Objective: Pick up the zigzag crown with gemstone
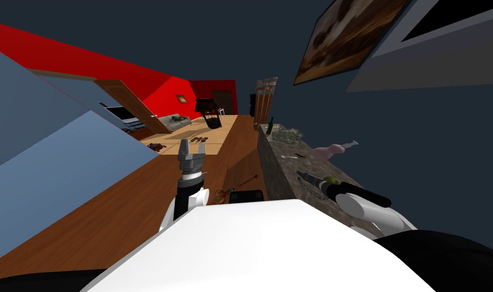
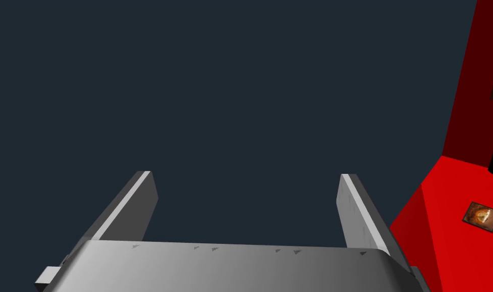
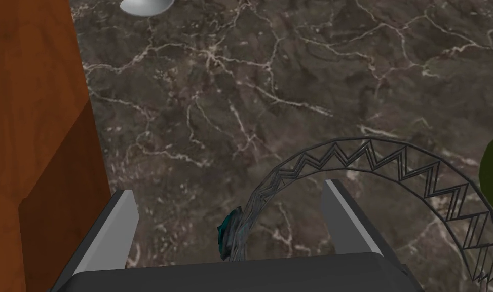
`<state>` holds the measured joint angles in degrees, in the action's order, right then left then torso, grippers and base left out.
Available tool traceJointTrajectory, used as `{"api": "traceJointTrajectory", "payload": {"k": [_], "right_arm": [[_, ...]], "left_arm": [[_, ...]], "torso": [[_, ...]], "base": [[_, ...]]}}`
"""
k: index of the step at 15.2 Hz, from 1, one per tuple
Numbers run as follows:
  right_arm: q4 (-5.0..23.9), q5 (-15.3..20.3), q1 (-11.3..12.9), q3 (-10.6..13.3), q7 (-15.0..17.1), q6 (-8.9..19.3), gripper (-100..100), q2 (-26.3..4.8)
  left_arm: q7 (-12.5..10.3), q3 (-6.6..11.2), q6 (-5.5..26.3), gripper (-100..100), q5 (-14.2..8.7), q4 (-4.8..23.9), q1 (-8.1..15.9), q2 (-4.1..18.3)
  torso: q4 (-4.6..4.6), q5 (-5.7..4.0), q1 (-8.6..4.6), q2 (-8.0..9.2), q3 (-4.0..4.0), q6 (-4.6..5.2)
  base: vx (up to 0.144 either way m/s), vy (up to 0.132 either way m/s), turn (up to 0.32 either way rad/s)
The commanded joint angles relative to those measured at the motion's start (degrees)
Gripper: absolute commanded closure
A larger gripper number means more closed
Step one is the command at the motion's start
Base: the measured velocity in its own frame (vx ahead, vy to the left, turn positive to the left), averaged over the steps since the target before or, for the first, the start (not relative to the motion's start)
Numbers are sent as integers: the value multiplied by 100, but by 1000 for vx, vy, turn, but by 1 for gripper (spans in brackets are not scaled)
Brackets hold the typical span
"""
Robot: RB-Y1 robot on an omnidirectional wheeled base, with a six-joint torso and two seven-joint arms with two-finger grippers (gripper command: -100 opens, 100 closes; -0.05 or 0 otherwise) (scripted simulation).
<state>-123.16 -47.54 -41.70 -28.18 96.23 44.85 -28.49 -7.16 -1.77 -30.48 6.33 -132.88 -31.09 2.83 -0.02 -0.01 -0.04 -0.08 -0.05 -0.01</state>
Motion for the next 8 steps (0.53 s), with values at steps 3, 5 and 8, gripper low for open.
{"api": "traceJointTrajectory", "payload": {"k": [3,5,8], "right_arm": [[-5,-152,-50,-103,475,400,-100,-9],[13,-274,-82,-177,691,635,-100,-26],[30,-389,-112,-246,1004,878,-100,-39]], "left_arm": [[0,0,0,0,0,0,0,0],[0,0,0,0,0,0,0,0],[0,0,0,0,0,0,0,0]], "torso": [[0,0,1,1,0,0],[0,0,2,1,0,1],[0,0,1,0,0,0]], "base": [[10,-14,63],[9,-11,54],[12,-16,78]]}}
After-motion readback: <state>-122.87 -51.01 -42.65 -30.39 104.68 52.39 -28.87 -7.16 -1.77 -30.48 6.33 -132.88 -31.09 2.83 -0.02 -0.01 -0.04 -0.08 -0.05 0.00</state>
